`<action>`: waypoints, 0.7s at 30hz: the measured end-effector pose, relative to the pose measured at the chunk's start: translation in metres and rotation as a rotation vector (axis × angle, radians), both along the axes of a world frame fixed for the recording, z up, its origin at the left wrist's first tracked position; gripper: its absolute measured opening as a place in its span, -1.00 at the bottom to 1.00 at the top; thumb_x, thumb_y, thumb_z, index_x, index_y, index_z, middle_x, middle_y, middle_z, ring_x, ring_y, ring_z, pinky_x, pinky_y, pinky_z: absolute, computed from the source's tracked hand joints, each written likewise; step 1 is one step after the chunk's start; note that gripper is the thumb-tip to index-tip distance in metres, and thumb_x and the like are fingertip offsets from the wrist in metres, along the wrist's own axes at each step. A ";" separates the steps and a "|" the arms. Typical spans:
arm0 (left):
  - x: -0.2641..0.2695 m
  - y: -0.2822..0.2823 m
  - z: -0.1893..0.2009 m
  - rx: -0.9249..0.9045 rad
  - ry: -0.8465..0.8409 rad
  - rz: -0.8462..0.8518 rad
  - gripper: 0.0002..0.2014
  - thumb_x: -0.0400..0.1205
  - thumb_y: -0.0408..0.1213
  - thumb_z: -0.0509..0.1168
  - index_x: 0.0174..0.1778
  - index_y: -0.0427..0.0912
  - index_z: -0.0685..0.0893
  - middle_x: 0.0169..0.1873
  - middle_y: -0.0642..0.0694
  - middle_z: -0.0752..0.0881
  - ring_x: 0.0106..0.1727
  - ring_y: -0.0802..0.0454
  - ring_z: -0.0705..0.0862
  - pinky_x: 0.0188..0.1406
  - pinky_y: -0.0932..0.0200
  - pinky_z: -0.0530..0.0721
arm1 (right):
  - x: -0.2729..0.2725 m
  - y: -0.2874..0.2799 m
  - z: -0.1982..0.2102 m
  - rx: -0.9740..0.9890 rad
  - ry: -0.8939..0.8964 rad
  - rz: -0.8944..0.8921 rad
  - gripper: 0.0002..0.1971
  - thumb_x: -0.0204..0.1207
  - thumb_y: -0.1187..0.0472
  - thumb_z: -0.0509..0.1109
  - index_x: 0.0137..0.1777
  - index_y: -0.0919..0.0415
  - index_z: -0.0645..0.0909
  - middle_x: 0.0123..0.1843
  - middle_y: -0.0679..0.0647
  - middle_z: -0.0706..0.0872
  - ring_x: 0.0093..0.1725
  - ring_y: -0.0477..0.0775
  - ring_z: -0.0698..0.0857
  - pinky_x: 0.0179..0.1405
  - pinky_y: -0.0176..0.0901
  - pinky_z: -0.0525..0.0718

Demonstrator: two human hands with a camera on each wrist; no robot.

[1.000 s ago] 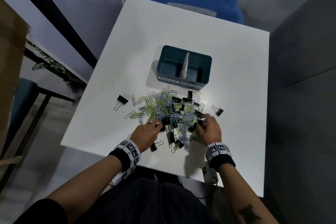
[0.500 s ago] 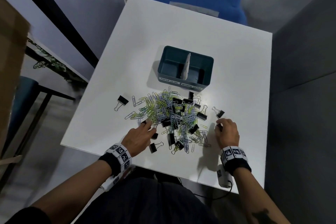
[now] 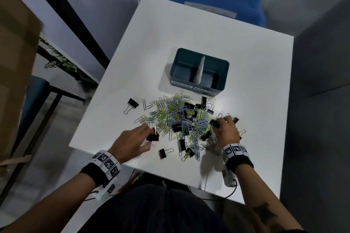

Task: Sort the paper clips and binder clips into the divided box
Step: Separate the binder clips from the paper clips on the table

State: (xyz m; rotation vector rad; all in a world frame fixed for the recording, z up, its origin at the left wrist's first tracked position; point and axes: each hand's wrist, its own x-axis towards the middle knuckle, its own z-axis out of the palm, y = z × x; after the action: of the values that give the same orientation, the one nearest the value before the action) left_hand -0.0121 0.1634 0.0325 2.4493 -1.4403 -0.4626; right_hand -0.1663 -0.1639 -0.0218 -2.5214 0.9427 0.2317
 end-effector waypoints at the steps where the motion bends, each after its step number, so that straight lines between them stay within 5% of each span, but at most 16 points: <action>1: 0.006 0.006 0.000 0.007 -0.005 0.035 -0.73 0.51 -0.12 0.37 0.12 -0.01 0.59 -0.03 0.10 0.58 -0.31 0.09 0.61 -0.60 0.20 0.51 | 0.002 -0.001 0.001 0.015 0.010 0.006 -0.72 0.53 0.15 0.44 0.21 0.20 0.62 0.18 0.16 0.56 0.01 0.29 0.65 -0.16 0.02 0.67; 5: 0.032 0.032 -0.011 0.088 -0.021 0.310 -0.70 0.45 -0.18 0.48 0.06 -0.04 0.58 -0.03 0.04 0.58 -0.20 -0.03 0.67 -0.50 0.15 0.51 | 0.004 -0.005 0.007 0.071 -0.045 -0.015 -0.76 0.45 0.19 0.50 0.10 0.17 0.62 0.04 0.06 0.59 -0.10 0.17 0.63 -0.16 -0.12 0.53; 9: 0.051 0.052 -0.029 0.189 0.030 0.495 -0.73 0.43 -0.26 0.46 0.00 -0.09 0.58 -0.08 -0.04 0.56 -0.11 -0.14 0.65 -0.40 0.06 0.51 | -0.008 -0.019 0.010 0.078 -0.124 -0.093 -0.75 0.38 0.20 0.53 0.04 0.12 0.61 -0.02 0.04 0.63 -0.06 0.13 0.64 -0.11 -0.05 0.61; 13: 0.050 0.050 -0.036 0.205 -0.014 0.488 -0.68 0.41 -0.34 0.47 0.05 -0.14 0.60 -0.05 -0.10 0.55 -0.01 -0.17 0.60 -0.42 0.02 0.54 | -0.028 -0.040 0.014 -0.023 -0.068 -0.153 -0.70 0.37 0.23 0.51 0.12 0.17 0.67 0.06 0.16 0.64 0.14 0.23 0.54 -0.02 0.03 0.60; 21: 0.016 0.006 -0.041 0.191 0.041 0.276 -0.46 0.53 -0.28 0.40 0.43 -0.32 0.48 0.15 -0.23 0.57 0.02 -0.22 0.64 -0.40 -0.04 0.68 | -0.055 -0.057 0.000 -0.059 -0.017 -0.226 -0.72 0.36 0.30 0.53 0.10 0.26 0.73 0.04 0.32 0.68 0.10 0.40 0.55 0.05 0.16 0.59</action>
State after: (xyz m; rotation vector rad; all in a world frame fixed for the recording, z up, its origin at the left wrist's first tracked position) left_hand 0.0034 0.1694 -0.0088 2.7169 -1.0621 -0.6082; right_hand -0.2214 -0.2213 -0.0218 -2.4380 1.2325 0.1148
